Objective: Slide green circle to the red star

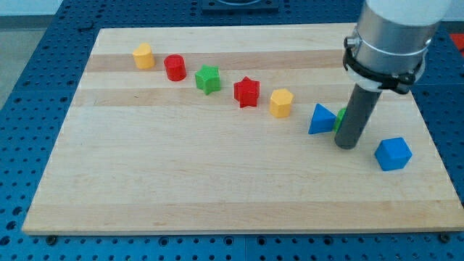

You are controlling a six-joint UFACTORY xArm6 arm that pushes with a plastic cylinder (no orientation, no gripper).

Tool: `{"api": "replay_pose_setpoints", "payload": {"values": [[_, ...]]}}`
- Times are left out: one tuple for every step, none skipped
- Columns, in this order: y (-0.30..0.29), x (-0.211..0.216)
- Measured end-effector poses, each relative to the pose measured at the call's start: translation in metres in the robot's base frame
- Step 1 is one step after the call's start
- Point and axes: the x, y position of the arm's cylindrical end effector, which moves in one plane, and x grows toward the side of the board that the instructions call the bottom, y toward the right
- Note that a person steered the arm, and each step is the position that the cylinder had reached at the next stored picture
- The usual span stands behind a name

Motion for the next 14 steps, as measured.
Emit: {"api": "replay_pose_setpoints", "payload": {"values": [[0.000,-0.021],[0.000,-0.045],[0.001,-0.057],[0.030,-0.047],[0.078,-0.043],[0.097,-0.052],[0.085,-0.060],[0.067,-0.074],[0.050,-0.076],[0.029,-0.076],[0.016,-0.080],[-0.002,-0.086],[-0.020,-0.090],[-0.036,-0.096]]}}
